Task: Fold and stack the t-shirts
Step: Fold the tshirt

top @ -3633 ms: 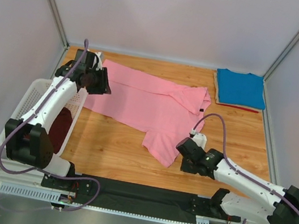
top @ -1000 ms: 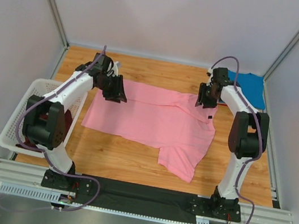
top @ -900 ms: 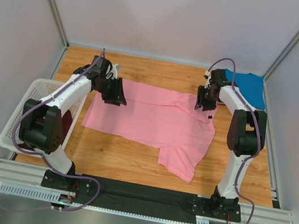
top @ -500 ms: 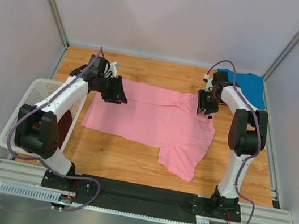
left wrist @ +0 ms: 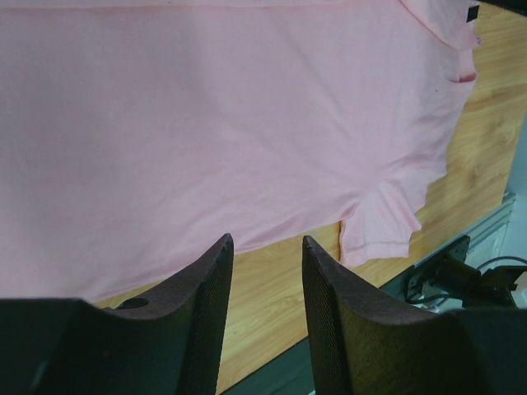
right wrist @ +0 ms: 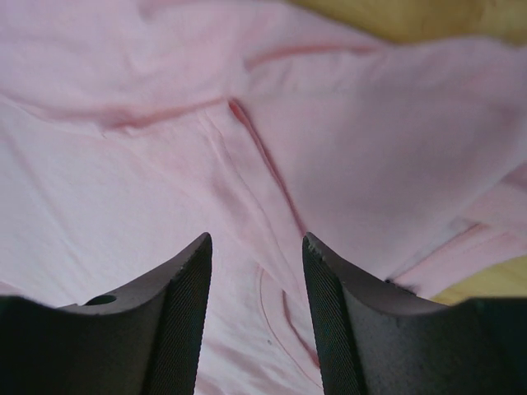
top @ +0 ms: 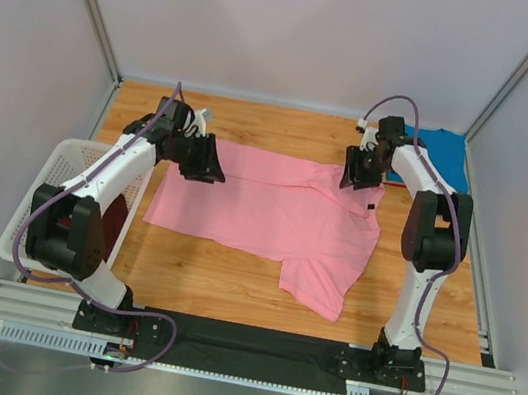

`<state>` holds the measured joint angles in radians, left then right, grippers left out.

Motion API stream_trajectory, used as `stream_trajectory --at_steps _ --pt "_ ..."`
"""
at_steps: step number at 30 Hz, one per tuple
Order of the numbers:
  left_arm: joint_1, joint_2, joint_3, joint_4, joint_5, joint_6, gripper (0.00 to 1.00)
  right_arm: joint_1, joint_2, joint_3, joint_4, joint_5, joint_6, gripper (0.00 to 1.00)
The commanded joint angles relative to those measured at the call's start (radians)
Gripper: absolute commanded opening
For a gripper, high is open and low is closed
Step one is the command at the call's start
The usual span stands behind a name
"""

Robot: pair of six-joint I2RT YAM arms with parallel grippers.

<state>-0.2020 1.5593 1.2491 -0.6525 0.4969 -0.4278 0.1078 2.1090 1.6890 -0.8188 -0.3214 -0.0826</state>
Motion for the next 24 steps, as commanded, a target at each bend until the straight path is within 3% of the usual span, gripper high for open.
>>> stream_trajectory --at_steps 1,10,24 --pt "-0.004 -0.045 0.010 0.028 0.020 0.014 0.46 0.000 0.051 0.109 0.049 -0.109 -0.008 0.50" --pt "-0.004 -0.042 0.013 0.037 0.057 0.003 0.46 0.003 0.193 0.284 0.012 -0.226 -0.016 0.50" --pt "-0.004 -0.048 0.010 0.044 0.075 -0.002 0.46 0.006 0.227 0.210 0.059 -0.242 -0.026 0.48"
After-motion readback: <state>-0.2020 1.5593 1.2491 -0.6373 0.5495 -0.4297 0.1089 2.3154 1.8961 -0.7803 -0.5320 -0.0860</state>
